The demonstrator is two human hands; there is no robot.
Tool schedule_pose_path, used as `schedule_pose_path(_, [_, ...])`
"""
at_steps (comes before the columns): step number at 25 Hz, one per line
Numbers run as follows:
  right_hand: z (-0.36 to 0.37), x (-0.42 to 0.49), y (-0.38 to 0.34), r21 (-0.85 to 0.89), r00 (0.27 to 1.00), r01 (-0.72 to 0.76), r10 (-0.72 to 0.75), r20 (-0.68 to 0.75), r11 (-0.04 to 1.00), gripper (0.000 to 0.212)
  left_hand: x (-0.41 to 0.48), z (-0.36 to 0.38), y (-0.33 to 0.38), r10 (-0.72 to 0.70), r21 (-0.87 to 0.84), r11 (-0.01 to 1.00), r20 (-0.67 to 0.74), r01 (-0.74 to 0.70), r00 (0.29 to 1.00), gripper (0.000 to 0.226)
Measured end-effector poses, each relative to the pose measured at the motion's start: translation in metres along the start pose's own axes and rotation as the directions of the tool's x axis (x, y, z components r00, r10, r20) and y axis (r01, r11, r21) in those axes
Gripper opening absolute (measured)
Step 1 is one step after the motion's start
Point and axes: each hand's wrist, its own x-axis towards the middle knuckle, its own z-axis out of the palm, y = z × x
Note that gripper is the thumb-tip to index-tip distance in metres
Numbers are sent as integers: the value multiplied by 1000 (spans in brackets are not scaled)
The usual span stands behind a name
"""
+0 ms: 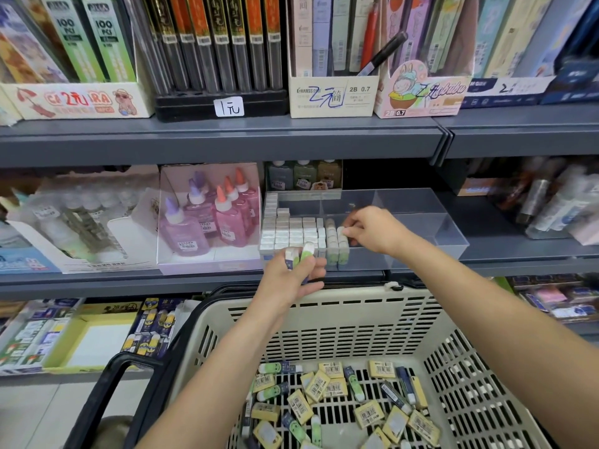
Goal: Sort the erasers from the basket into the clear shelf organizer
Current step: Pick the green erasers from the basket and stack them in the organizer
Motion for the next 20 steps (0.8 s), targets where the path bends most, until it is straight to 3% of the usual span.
schedule_pose_path(9, [-2, -2, 2, -147, 988, 65, -43, 149, 987, 29, 1, 6, 3, 75, 42, 996, -17, -74, 997, 10])
schedule_pose_path(13, [-9, -12, 2, -111, 992, 81, -70, 104, 991, 27, 3, 9, 4, 69, 24, 997, -28, -69, 997, 11])
schedule_pose_path(16, [-12, -27, -9, 65, 988, 137, -131, -82, 988, 21, 6, 11, 3, 63, 75, 995, -34, -61, 997, 22])
schedule_pose_path(18, [-12, -39, -19, 255, 982, 186, -174, -70, 949, 13, 7, 15, 4, 67, 90, 994, -1, -67, 998, 23])
schedule_pose_path(20, [-12, -46, -24, 291, 977, 205, -213, -6, 934, 4, 7, 20, 5, 78, 107, 991, 42, -82, 996, 20])
